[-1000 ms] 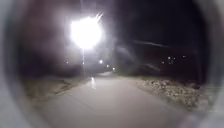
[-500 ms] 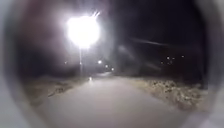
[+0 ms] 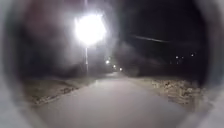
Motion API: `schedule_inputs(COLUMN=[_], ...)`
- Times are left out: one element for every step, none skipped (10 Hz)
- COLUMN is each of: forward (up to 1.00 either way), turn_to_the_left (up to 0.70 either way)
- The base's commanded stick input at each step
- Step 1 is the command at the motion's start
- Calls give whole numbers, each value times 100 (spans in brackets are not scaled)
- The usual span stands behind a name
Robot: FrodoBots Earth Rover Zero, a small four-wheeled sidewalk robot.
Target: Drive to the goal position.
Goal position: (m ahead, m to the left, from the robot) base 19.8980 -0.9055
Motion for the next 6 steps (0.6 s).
schedule_inputs(forward=[100, 100, 100, 100, 100, 100], turn_to_the_left=[0, 0, 0, 14, 4, 0])
